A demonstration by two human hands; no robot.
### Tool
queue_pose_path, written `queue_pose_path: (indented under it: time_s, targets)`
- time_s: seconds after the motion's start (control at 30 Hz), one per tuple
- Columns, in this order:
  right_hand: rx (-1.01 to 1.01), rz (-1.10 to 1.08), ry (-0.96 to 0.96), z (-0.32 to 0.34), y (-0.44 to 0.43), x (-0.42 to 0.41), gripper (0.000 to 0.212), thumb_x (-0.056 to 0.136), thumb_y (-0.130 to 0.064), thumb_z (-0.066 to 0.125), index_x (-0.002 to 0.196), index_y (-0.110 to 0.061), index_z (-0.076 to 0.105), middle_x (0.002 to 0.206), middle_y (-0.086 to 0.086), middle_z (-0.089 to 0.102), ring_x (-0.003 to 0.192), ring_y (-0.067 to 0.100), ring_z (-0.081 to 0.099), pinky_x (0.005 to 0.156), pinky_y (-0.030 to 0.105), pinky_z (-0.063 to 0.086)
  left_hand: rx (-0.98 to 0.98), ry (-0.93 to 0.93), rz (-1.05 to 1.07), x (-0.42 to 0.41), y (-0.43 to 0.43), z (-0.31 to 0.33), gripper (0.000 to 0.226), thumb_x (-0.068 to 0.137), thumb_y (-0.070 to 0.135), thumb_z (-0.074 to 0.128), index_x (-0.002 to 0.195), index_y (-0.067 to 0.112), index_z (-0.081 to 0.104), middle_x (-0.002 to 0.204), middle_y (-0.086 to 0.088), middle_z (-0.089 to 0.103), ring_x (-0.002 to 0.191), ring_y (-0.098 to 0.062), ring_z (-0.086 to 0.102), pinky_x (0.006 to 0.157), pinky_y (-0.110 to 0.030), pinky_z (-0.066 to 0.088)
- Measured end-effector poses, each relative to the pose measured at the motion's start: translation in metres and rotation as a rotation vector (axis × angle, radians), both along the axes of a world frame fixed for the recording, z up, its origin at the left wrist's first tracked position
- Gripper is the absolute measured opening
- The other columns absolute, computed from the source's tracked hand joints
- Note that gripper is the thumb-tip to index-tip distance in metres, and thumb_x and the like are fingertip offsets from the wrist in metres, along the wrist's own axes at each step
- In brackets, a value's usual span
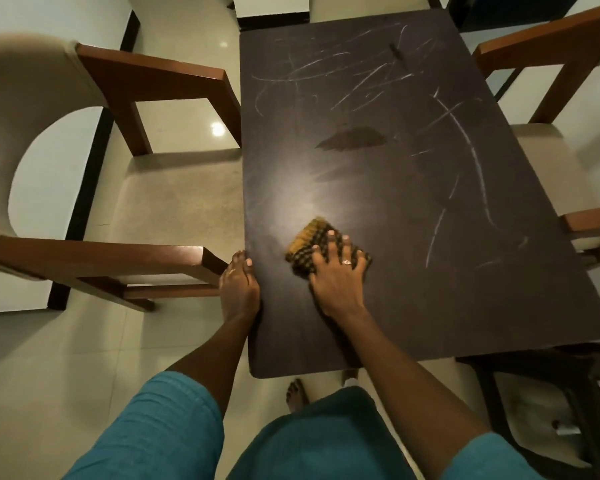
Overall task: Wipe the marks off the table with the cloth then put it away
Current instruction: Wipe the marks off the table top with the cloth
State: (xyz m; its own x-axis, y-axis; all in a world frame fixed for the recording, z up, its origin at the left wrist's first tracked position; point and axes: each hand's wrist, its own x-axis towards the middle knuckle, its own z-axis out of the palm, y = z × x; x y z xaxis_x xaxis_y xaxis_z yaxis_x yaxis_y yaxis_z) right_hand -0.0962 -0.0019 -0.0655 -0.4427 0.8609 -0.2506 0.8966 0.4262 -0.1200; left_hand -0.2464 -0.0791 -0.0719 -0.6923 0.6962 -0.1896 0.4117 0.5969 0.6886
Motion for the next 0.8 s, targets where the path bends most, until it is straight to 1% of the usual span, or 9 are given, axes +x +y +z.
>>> queue_pose_path:
  time_s: [0.1, 0.17, 0.27, 0.33, 0.4, 0.53, 0.57, 0.67, 0.8]
  targets:
    - [0.035, -0.18, -0.013, 0.003, 0.02, 0.041, 0.046, 0.071, -0.034, 0.056, 0.112, -0.017, 0.067, 0.134, 0.02, 0.055, 0.12, 0.044, 0.054, 0.091, 0.064, 0.04, -0.007, -0.023, 0.057, 0.006, 0.003, -0.001, 0.059, 0.092, 0.05, 0.014, 0.123, 0.016, 0.051, 0.119, -0.011, 0.062, 0.117, -0.034, 0.052, 0.101, -0.056, 0.04]
    - [0.089, -0.297, 0.003, 0.0, 0.033, 0.064, 0.048, 0.078, -0.03, 0.062, 0.123, -0.014, 0.06, 0.145, 0.022, 0.043, 0.13, 0.045, 0.042, 0.099, 0.065, 0.031, -0.006, -0.067, 0.089, 0.008, 0.002, 0.0, 0.058, 0.094, 0.051, 0.015, 0.121, 0.018, 0.053, 0.113, -0.011, 0.064, 0.112, -0.034, 0.055, 0.097, -0.055, 0.044]
    - [0.081, -0.459, 0.033, -0.003, 0.041, 0.079, 0.049, 0.089, -0.03, 0.05, 0.135, -0.013, 0.048, 0.154, 0.022, 0.024, 0.141, 0.046, 0.02, 0.107, 0.065, 0.017, 0.002, -0.12, 0.116, 0.011, 0.002, 0.004, 0.05, 0.098, 0.045, 0.02, 0.12, 0.017, 0.055, 0.108, -0.011, 0.065, 0.106, -0.031, 0.058, 0.094, -0.049, 0.047]
    - [0.071, -0.544, 0.059, -0.002, 0.038, 0.071, 0.049, 0.093, -0.029, 0.048, 0.139, -0.013, 0.043, 0.156, 0.021, 0.017, 0.143, 0.045, 0.012, 0.109, 0.064, 0.012, -0.001, -0.123, 0.122, 0.012, -0.001, 0.007, 0.049, 0.099, 0.042, 0.021, 0.121, 0.015, 0.055, 0.108, -0.012, 0.065, 0.105, -0.032, 0.058, 0.094, -0.047, 0.047]
    - [0.05, -0.593, 0.09, 0.0, 0.031, 0.052, 0.049, 0.093, -0.029, 0.049, 0.138, -0.011, 0.043, 0.156, 0.023, 0.018, 0.142, 0.048, 0.013, 0.109, 0.064, 0.012, -0.003, -0.13, 0.127, 0.013, -0.005, 0.008, 0.047, 0.1, 0.039, 0.021, 0.122, 0.014, 0.055, 0.109, -0.013, 0.065, 0.106, -0.031, 0.058, 0.094, -0.045, 0.047]
    - [0.044, -0.414, 0.044, 0.005, -0.005, 0.004, 0.048, 0.077, -0.035, 0.044, 0.113, -0.014, 0.066, 0.134, 0.024, 0.054, 0.121, 0.051, 0.049, 0.093, 0.068, 0.036, -0.003, -0.128, 0.107, 0.014, -0.018, 0.004, 0.044, 0.1, 0.039, 0.023, 0.123, 0.018, 0.052, 0.111, -0.011, 0.065, 0.108, -0.031, 0.058, 0.094, -0.044, 0.047]
    - [0.017, -0.341, 0.036, 0.008, -0.016, -0.007, 0.046, 0.074, -0.037, 0.05, 0.11, -0.016, 0.068, 0.13, 0.022, 0.058, 0.118, 0.049, 0.053, 0.09, 0.066, 0.04, -0.018, -0.113, 0.1, 0.015, -0.018, 0.003, 0.042, 0.1, 0.038, 0.024, 0.127, 0.017, 0.049, 0.115, -0.012, 0.063, 0.111, -0.032, 0.057, 0.095, -0.045, 0.046]
    - [-0.032, -0.135, 0.033, 0.01, -0.046, -0.031, 0.049, 0.066, -0.04, 0.074, 0.111, -0.022, 0.068, 0.129, 0.016, 0.061, 0.116, 0.044, 0.057, 0.089, 0.062, 0.044, -0.056, -0.029, 0.087, 0.022, -0.015, 0.009, 0.043, 0.097, 0.031, 0.034, 0.136, 0.014, 0.04, 0.129, -0.016, 0.055, 0.121, -0.034, 0.049, 0.099, -0.048, 0.041]
    - [-0.034, 0.066, 0.045, 0.007, -0.054, -0.016, 0.049, 0.072, -0.039, 0.074, 0.117, -0.023, 0.065, 0.137, 0.016, 0.054, 0.123, 0.042, 0.053, 0.094, 0.061, 0.041, -0.161, 0.209, -0.048, 0.038, -0.01, 0.02, 0.046, 0.094, 0.02, 0.037, 0.139, 0.009, 0.036, 0.145, -0.016, 0.039, 0.136, -0.033, 0.031, 0.11, -0.05, 0.028]
